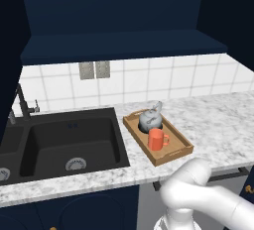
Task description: Pick the kettle from the counter and place it on the tray. Then pick the mug from the cabinet and place it on the tray. Then close the cabinet doors.
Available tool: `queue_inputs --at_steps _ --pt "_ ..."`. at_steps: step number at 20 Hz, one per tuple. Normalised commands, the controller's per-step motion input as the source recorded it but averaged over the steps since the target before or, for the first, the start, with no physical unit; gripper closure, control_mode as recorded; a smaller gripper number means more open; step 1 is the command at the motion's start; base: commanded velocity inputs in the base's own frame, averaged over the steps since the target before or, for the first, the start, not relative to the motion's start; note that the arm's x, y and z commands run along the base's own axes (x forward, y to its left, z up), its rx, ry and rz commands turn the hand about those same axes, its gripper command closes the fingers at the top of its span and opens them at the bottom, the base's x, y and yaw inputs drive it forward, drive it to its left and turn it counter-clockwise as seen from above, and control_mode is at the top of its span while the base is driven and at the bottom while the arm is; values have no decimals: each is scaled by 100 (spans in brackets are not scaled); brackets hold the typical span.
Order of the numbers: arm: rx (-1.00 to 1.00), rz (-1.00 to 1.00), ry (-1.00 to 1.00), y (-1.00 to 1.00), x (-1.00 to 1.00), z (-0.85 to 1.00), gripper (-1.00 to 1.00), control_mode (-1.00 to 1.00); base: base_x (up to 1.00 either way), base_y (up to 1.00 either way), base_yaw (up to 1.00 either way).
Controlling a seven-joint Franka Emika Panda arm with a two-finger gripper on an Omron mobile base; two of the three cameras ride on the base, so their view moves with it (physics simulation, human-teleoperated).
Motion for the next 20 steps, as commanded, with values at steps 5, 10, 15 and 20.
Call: queue_inputs --at_steps 5,10,15,20 --pt "-3 -8 -15 58 -49 70 100 -100 0 0 0" --pt "-8 -9 -4 45 -58 67 100 -100 0 0 0" --pt "-28 -5 14 75 -40 17 100 -100 0 0 0" --pt "-26 0 33 75 -4 4 100 -100 0 0 0"
